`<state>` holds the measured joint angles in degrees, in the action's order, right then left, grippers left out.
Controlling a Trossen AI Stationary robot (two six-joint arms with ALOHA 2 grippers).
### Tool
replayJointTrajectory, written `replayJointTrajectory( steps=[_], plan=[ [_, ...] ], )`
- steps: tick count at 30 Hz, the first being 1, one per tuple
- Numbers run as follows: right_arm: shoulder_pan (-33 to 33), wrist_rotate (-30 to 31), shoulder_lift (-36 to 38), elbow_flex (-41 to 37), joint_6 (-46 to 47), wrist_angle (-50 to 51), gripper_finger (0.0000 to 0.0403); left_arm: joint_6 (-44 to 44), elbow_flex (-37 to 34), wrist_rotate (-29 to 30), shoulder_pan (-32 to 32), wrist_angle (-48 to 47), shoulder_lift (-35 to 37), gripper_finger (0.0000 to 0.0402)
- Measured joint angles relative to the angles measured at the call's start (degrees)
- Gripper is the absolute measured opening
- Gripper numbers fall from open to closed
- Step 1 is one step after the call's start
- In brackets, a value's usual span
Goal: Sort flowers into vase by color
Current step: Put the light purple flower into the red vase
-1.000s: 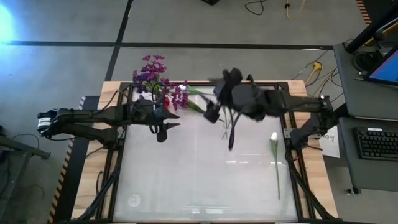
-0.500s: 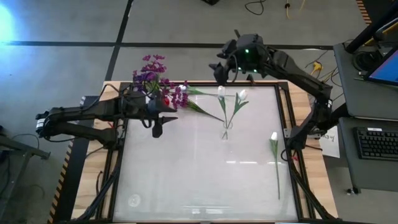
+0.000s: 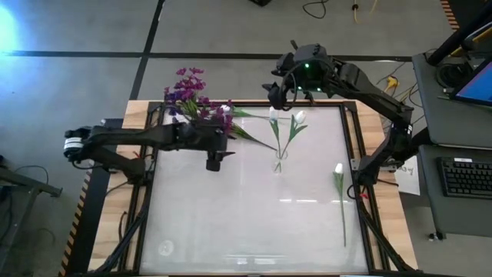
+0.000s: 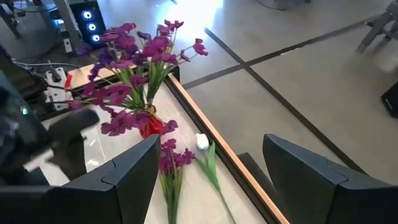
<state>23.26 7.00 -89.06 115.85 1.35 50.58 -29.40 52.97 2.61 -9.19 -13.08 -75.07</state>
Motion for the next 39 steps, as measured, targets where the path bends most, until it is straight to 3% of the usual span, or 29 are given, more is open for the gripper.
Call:
replayJointTrajectory(
  steps=[10,24,39],
  plan=[
    [-0.01,0.03,0.08,0.00,-2.05,0.24,0.0274,-9.94,3.55,-0.02,-0.33,4.40,-12.27,0.0239],
    [-0.07,0.03,0.11,-0.02,-2.86,3.50,0.0274,-10.64,6.29,-0.11,-7.38,8.35,-22.65,0.0239],
    [-2.27,0.03,0.13,-0.02,-1.50,4.55,0.0274,-10.85,11.01,-0.60,-9.68,11.62,-31.71,0.0239]
  ],
)
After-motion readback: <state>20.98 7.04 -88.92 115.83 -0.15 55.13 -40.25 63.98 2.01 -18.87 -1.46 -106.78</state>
